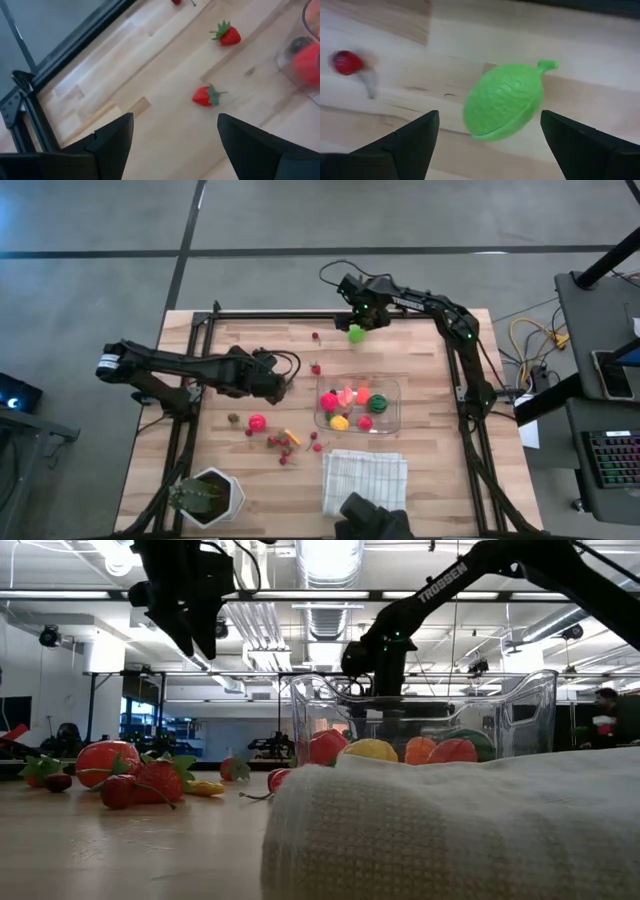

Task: Pick and placing Produce into tupperware
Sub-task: Put the green cabbage into the transparent bin

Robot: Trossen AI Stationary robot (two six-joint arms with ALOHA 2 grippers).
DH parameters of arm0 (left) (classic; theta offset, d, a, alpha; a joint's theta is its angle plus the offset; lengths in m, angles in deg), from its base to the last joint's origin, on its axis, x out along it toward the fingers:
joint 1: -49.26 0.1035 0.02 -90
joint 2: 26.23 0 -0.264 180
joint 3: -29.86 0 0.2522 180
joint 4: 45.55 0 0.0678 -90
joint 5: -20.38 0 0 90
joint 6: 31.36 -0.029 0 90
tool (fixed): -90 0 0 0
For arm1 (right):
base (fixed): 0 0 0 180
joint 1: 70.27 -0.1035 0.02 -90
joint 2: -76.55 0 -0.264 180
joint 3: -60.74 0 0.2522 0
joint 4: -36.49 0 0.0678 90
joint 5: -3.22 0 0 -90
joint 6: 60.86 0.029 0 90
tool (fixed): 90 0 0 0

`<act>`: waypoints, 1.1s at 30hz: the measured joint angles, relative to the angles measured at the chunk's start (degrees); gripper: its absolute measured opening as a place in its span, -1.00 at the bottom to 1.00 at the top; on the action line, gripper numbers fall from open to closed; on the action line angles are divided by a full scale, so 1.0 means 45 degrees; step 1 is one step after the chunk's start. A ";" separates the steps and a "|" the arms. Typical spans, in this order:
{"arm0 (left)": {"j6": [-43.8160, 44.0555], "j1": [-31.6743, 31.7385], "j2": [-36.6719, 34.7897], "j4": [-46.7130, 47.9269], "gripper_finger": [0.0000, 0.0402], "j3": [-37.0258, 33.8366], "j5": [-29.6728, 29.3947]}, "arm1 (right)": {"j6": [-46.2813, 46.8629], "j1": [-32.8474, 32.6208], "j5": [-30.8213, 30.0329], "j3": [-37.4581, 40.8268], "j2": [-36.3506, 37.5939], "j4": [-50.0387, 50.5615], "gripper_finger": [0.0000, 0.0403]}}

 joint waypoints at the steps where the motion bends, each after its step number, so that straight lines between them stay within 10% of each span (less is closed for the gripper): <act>1: -0.0129 0.0026 -0.0005 -0.0035 0.36 0.0000 -0.0047 | 0.0161 -0.0005 -0.0002 0.0000 -0.0094 0.0105 0.69; 33: -0.0355 0.0022 -0.0010 -0.0069 0.36 -0.0576 0.0140 | 0.0346 0.0019 -0.0524 0.0256 -0.0312 0.0086 0.61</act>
